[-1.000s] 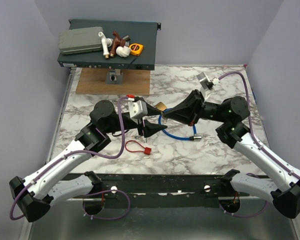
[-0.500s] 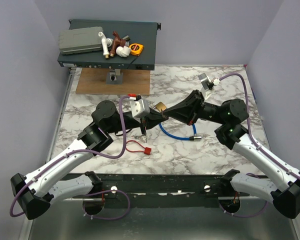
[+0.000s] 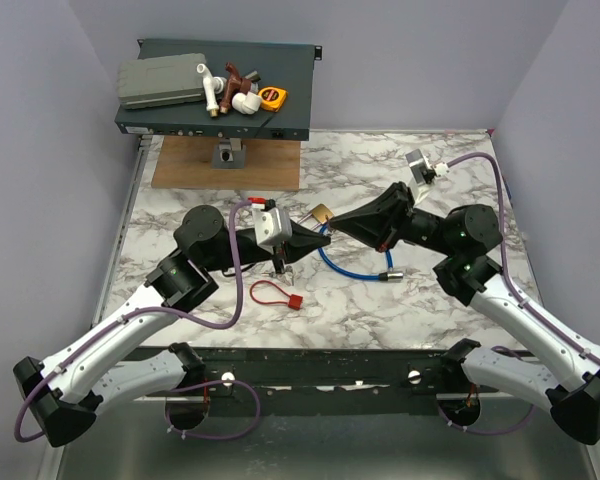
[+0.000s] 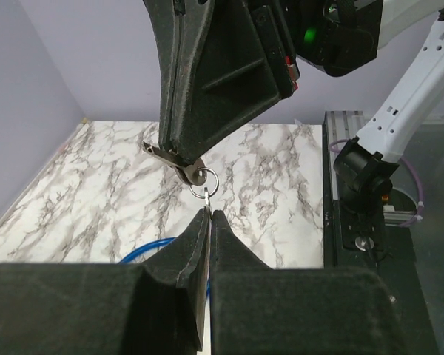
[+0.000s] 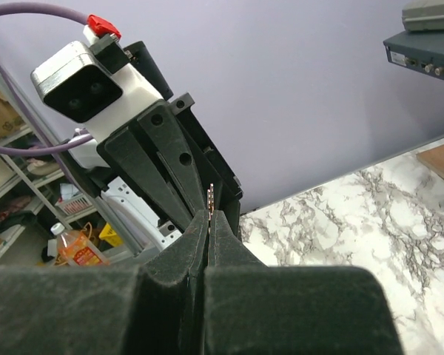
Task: Unlock with the key
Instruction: Place the lock at the center of the board.
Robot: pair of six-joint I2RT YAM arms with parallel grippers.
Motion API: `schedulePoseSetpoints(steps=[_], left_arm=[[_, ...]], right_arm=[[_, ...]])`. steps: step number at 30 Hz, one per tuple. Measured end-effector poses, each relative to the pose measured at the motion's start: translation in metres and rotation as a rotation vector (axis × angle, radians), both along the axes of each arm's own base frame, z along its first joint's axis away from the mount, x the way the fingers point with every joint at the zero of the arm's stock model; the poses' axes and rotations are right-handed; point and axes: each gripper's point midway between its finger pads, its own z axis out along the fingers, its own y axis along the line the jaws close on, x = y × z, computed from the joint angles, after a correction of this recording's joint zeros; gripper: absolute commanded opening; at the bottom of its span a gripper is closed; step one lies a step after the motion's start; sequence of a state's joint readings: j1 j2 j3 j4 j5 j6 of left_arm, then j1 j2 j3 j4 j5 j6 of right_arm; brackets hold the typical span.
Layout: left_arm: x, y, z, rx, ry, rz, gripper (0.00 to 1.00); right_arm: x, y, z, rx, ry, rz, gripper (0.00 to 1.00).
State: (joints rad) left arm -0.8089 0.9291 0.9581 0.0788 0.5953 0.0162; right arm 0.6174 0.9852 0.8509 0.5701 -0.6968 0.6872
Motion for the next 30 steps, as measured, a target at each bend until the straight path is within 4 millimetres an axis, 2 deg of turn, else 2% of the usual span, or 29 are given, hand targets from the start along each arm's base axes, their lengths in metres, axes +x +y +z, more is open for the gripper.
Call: schedulePoseSetpoints(steps=[9, 14, 16, 20, 22, 26, 28, 30], left_arm=[[0.000, 0.007, -0.015, 0.100, -0.016, 0.011, 0.00], [0.003, 0.013, -0.007, 0.196, -0.084, 0.020, 0.00], [0.006, 0.014, 0.000, 0.216, -0.112, 0.028, 0.00], [0.006, 0.015, 0.001, 0.240, -0.137, 0.024, 0.00], [0.004, 0.014, -0.005, 0.266, -0.145, 0.010, 0.00], [-0.001, 0.013, -0.017, 0.359, -0.174, -0.041, 0.00], [-0.003, 0.014, -0.020, 0.413, -0.194, -0.068, 0.00], [-0.006, 0.017, -0.023, 0.464, -0.200, -0.094, 0.00]], right_arm=[[0.001, 0.000, -0.012, -0.025, 0.031, -0.010, 0.01], [-0.001, -0.006, -0.014, -0.017, 0.031, -0.039, 0.01], [-0.003, -0.008, -0.015, -0.011, 0.031, -0.045, 0.08], [-0.003, -0.009, -0.018, -0.009, 0.049, -0.047, 0.45], [-0.001, -0.010, -0.020, -0.014, 0.058, -0.061, 0.54], [0.005, -0.018, -0.022, -0.033, 0.061, -0.142, 0.55], [0.008, -0.025, -0.018, -0.043, 0.039, -0.193, 0.49], [0.007, -0.031, -0.009, -0.052, -0.009, -0.226, 0.47]])
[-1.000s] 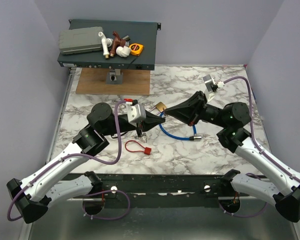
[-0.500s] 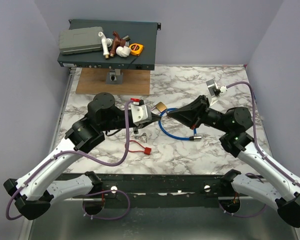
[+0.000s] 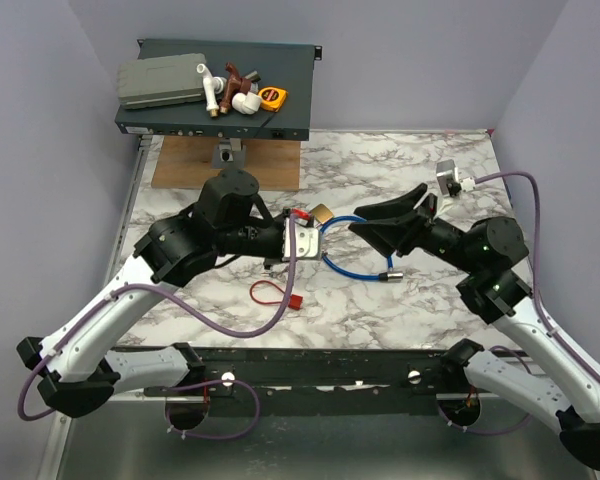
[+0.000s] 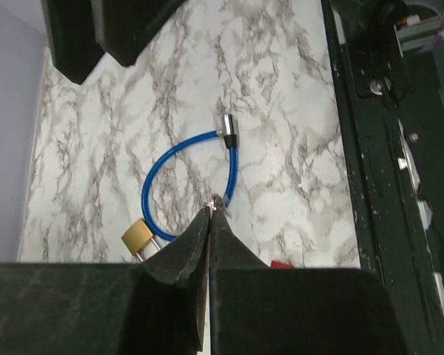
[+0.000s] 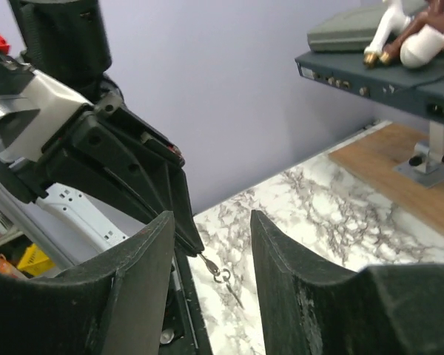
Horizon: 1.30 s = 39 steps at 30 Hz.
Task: Unlock with the key
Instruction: Place the lock at the center of the board.
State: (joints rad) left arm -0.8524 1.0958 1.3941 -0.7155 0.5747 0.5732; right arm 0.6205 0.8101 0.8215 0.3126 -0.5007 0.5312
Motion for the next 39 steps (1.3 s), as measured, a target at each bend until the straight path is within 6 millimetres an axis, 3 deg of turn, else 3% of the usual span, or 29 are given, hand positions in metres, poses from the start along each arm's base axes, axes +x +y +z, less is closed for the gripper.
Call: schedulePoseSetpoints(steps=[3, 6, 13, 16, 26, 34, 39], left_arm=[[-0.001, 0.003, 0.004, 0.072, 0.006, -0.024, 0.00], [0.000, 0.001, 0.010, 0.135, 0.049, -0.037, 0.00], [-0.004, -0.004, 0.010, 0.173, 0.193, -0.036, 0.00], [-0.009, -0.001, 0.013, 0.154, 0.231, -0.030, 0.00], [-0.019, -0.002, 0.032, 0.078, 0.292, -0.018, 0.00], [-0.016, -0.007, 0.040, 0.039, 0.327, 0.006, 0.00], [-0.013, -0.010, 0.041, 0.028, 0.335, 0.011, 0.00]], right_arm=[[-0.004, -0.002, 0.012, -0.043, -0.081, -0.001, 0.49], [-0.007, 0.004, 0.010, -0.118, -0.142, 0.041, 0.54], [-0.010, 0.020, -0.051, -0.256, -0.121, 0.175, 0.55], [-0.014, 0.021, -0.062, -0.260, -0.127, 0.203, 0.56], [-0.023, 0.026, -0.064, -0.104, -0.211, 0.243, 0.52], [-0.034, 0.025, -0.034, 0.013, -0.317, 0.272, 0.49], [-0.039, 0.029, -0.033, 0.037, -0.318, 0.317, 0.43]])
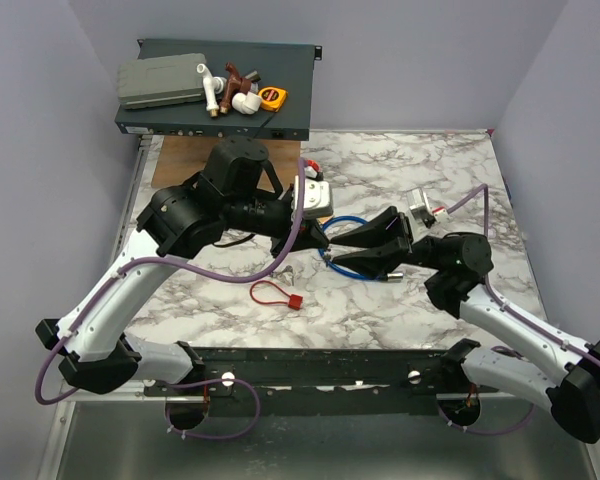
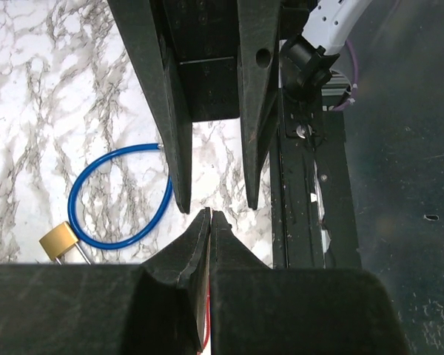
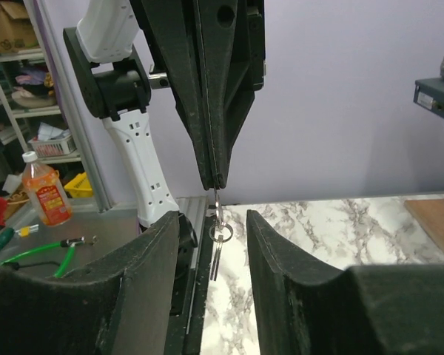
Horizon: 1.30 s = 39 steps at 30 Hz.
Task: Unlock with the key
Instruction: Place the lock at the center of the board.
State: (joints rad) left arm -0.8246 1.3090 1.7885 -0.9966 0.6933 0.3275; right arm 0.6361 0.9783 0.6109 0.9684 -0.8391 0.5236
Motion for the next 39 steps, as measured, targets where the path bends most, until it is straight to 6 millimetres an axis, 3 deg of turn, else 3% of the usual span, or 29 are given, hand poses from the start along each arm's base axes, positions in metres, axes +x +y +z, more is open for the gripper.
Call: schedulePoseSetpoints(steps=[10, 19, 30, 32, 37, 39], left_arm=[[0.001, -0.002, 0.000, -0.003, 0.013, 0.007, 0.00], [0.003, -0.005, 0.001, -0.008, 0.020, 0.011, 0.00], [0.004, -0.006, 0.001, -0.013, 0.033, 0.018, 0.00], [0.005, -0.006, 0.002, -0.015, 0.031, 0.021, 0.21], [0.007, -0.007, 0.003, -0.022, 0.024, 0.024, 0.32], [0.007, -0.006, 0.001, -0.019, 0.023, 0.024, 0.42]], right_arm=[[0.000, 0.008, -0.006, -0.016, 0.027, 0.034, 0.33], [0.002, 0.010, -0.004, -0.009, 0.031, 0.037, 0.01], [0.003, 0.012, -0.003, -0.008, 0.068, 0.052, 0.01], [0.005, 0.014, -0.002, -0.026, 0.091, 0.054, 0.01], [0.013, 0.018, 0.003, -0.089, 0.147, 0.036, 0.01], [0.014, 0.018, 0.001, -0.112, 0.163, 0.027, 0.01]])
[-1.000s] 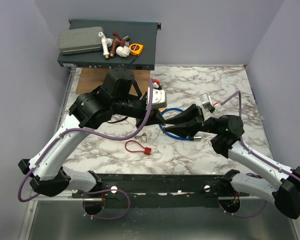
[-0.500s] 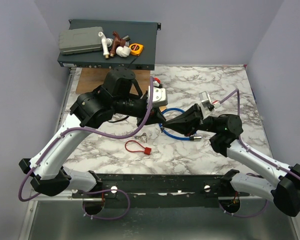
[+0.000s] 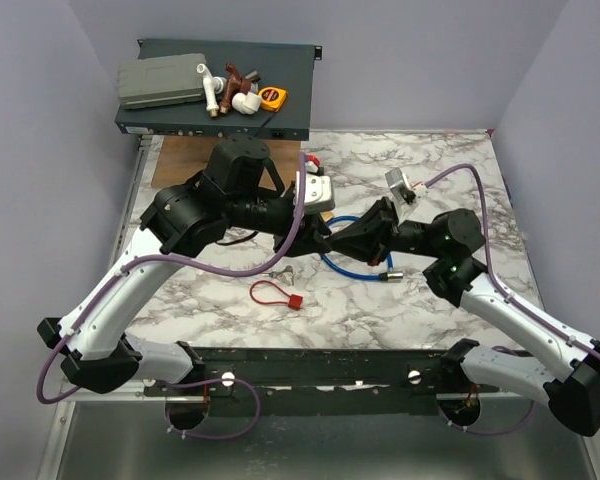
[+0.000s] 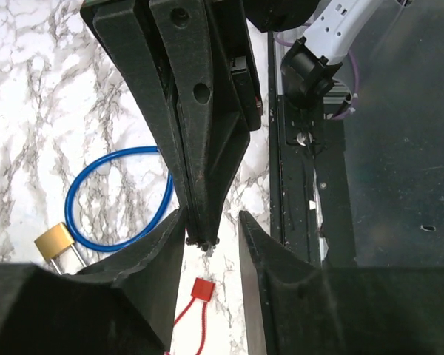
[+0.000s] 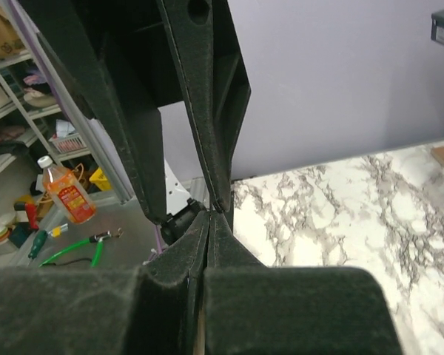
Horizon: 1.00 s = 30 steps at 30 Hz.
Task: Unlock with the key
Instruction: Place the lock at the center of the board, then pick up the lock from the center of the board.
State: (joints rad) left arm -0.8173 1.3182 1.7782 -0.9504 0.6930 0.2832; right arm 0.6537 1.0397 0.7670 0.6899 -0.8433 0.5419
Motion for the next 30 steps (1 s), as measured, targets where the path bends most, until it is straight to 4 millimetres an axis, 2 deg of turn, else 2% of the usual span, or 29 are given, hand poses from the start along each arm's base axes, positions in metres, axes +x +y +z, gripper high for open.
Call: schedulePoseSetpoints(steps=[3, 4, 10, 13, 16, 20, 23, 24, 25, 27, 30], left_arm=[[0.000, 0.001, -0.001, 0.002, 0.001, 0.002, 0.69], [0.001, 0.001, -0.001, 0.003, 0.001, 0.006, 0.74], [0.018, 0.015, 0.005, 0.001, -0.056, 0.049, 0.87], [0.026, 0.028, -0.001, 0.015, -0.133, 0.056, 0.90], [0.025, 0.046, -0.043, 0.088, -0.212, 0.033, 0.90], [0.027, 0.060, -0.124, 0.235, -0.239, -0.022, 0.86], [0.034, 0.066, -0.198, 0.374, -0.224, -0.095, 0.82], [0.035, 0.068, -0.210, 0.400, -0.221, -0.110, 0.82], [0.037, 0.070, -0.231, 0.439, -0.214, -0.136, 0.81], [0.039, 0.073, -0.255, 0.485, -0.218, -0.175, 0.80], [0.046, 0.069, -0.271, 0.510, -0.224, -0.209, 0.77]], right_arm=[[0.000, -0.001, -0.006, -0.031, 0.022, -0.006, 0.01], [0.001, 0.000, -0.009, -0.044, 0.034, -0.007, 0.01], [0.008, -0.002, -0.033, -0.147, 0.106, -0.052, 0.01], [0.010, -0.008, -0.045, -0.202, 0.124, -0.099, 0.01], [0.010, -0.016, -0.053, -0.245, 0.130, -0.152, 0.01], [0.011, -0.027, -0.060, -0.287, 0.140, -0.215, 0.01], [0.012, -0.034, -0.064, -0.311, 0.151, -0.259, 0.01], [0.013, -0.036, -0.065, -0.317, 0.153, -0.270, 0.01], [0.014, -0.039, -0.066, -0.327, 0.156, -0.288, 0.01], [0.016, -0.042, -0.068, -0.339, 0.159, -0.315, 0.01], [0.022, -0.048, -0.067, -0.356, 0.161, -0.363, 0.01]])
